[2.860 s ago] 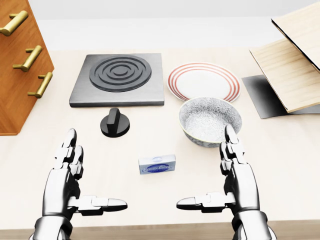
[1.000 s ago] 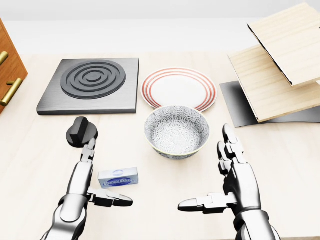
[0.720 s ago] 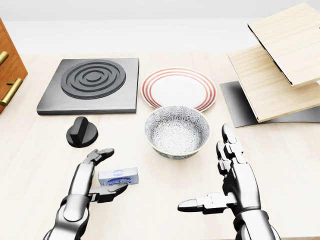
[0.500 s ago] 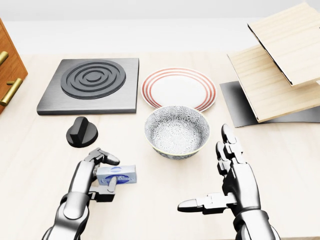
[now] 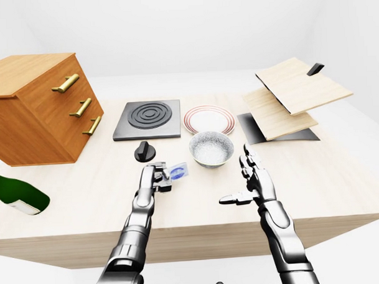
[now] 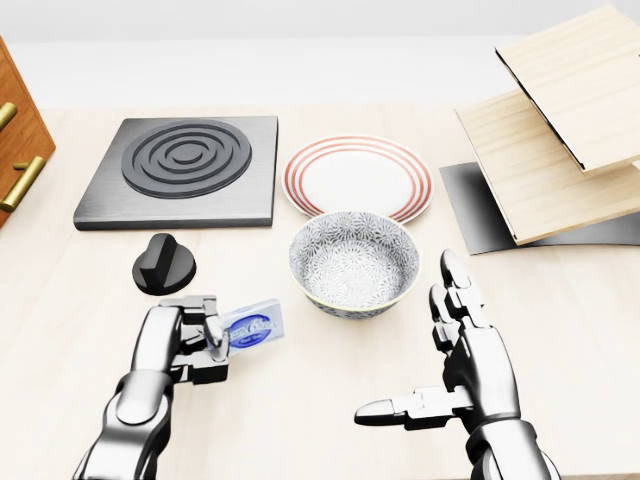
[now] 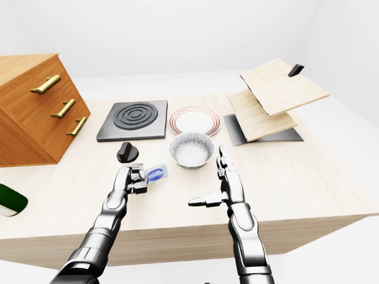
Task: Pick up the cream cheese and put it in the bowl.
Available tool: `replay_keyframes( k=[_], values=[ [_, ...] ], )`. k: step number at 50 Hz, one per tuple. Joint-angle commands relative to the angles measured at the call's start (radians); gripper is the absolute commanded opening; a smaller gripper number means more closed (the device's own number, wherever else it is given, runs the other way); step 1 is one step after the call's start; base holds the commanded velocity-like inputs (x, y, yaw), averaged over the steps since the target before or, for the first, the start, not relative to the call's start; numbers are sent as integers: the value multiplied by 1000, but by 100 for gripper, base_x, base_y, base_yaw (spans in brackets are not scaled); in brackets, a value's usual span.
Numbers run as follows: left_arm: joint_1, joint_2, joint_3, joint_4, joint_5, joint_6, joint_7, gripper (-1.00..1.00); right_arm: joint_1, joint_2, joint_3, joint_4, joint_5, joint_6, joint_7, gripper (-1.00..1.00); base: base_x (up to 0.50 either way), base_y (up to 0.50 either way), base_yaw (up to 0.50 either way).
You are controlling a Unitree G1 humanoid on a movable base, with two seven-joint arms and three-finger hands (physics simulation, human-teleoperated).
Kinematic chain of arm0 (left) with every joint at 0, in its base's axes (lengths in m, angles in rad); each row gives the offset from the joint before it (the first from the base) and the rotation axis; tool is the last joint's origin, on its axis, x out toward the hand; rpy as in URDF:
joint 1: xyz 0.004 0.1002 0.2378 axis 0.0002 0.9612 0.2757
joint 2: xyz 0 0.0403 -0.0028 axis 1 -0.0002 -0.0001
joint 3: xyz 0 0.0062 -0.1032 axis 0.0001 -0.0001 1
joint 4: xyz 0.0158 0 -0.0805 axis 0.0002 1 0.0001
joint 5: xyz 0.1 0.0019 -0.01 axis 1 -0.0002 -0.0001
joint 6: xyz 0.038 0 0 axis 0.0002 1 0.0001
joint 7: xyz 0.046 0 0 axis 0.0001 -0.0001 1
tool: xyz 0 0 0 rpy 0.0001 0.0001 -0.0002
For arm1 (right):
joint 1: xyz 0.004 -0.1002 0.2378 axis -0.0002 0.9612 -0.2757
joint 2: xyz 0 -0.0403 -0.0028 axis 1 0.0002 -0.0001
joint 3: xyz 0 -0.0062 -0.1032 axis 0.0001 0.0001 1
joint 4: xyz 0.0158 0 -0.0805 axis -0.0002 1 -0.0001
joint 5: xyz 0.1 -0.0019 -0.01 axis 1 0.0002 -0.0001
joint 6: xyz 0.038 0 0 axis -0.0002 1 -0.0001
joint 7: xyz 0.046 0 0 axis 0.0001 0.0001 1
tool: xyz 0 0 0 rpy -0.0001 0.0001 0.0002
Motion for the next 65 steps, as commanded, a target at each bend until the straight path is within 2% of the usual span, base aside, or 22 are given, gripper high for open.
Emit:
replay_keyframes(
  k=[1,5,15,23,28,32,41,43,44,45,46,50,52,55,65],
  values=[
    [-7,-3,9,-137,-33,0,8,-100,0,1,-1,-1,4,2,-1,100,0,0,0],
    [-16,-6,7,-155,-34,0,17,-100,0,3,-2,-1,9,3,-5,100,0,0,0],
    [-131,10,9,-118,-23,0,49,-100,0,7,-5,2,14,-7,-31,100,0,0,0],
    [-322,47,6,124,55,0,87,-100,2,21,-16,2,24,-17,-117,100,0,0,0],
    [-463,61,-1,347,133,0,98,-100,1,20,-14,7,41,-32,-130,100,0,0,0],
    [-514,62,-1,397,160,0,101,-100,-1,17,-11,15,40,-53,-133,100,0,0,0],
    [-574,33,-5,419,198,0,95,-100,-3,10,-6,21,24,-69,-124,100,0,0,0],
    [-586,25,-9,426,210,0,103,-100,-6,2,-2,29,-1,-92,-119,100,0,0,0],
    [-590,22,-9,427,213,0,102,-100,-165,-40,-49,84,16,-2,-121,100,0,0,0],
    [-592,19,-9,427,215,0,99,-100,-270,-74,-78,132,32,50,-112,100,0,0,0],
    [-595,16,-9,427,218,0,99,-100,-295,-91,-84,112,36,73,-105,100,0,0,0],
    [-605,4,-5,428,209,0,81,-100,-292,-122,-106,-20,47,73,-92,100,0,0,0],
    [-607,-1,-8,430,212,0,78,-100,-346,-108,-88,19,24,73,-114,100,0,0,0],
    [-610,-10,-13,436,218,0,67,-100,-360,-98,-80,32,22,73,-116,100,0,0,0],
    [-632,-46,-29,444,259,0,76,-100,-267,-114,-117,-50,65,73,-57,100,0,0,0]
  ],
)
